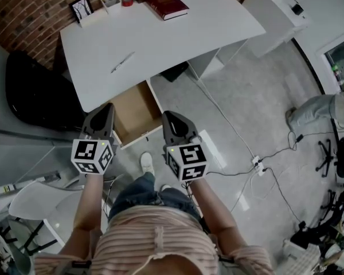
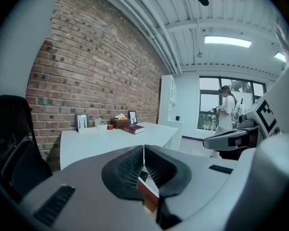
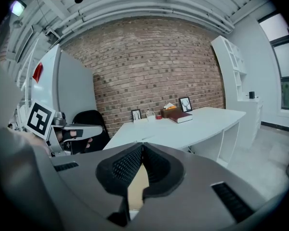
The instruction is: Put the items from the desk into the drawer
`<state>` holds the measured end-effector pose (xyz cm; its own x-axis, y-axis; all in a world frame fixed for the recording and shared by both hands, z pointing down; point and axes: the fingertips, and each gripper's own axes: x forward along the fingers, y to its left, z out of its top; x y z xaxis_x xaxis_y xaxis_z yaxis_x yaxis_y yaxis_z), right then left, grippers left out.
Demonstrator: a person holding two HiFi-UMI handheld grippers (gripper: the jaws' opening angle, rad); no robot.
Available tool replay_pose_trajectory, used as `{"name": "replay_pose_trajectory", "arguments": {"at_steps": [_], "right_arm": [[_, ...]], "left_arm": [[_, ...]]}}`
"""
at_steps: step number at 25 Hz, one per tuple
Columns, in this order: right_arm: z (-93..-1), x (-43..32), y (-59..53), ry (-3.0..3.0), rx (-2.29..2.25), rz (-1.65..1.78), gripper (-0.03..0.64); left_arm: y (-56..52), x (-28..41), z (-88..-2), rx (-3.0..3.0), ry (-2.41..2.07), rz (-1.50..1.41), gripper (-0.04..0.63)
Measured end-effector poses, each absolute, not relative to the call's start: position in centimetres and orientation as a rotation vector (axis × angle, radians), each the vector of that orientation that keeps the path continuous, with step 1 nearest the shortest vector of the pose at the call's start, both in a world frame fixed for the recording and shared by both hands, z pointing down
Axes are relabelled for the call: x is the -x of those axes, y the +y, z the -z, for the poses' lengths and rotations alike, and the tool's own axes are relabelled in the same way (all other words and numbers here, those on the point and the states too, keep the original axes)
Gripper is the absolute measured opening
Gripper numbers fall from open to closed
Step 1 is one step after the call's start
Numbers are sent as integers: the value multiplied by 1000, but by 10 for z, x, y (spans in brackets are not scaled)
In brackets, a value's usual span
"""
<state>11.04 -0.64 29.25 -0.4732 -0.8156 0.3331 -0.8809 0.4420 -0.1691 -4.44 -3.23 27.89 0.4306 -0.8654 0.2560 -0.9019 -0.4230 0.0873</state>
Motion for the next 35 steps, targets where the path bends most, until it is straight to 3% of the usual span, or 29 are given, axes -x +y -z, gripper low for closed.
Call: {"name": "replay_pose_trajectory", "arguments": {"at_steps": [23,28,35], "right_arm": [[-341,-84,-122,-2346,-1518,-563,17],[-353,-90,-135,-2325,-1506,-609,17],[-367,-102,-154,-2316,-1474,-649,17]], "left_arm": [[-214,77,-367,-2452,-1334,-634,14],[-248,72,-392,-2458,-1275,-851,88],[-282,57,-417,-2414,-1231,-978,111]]}}
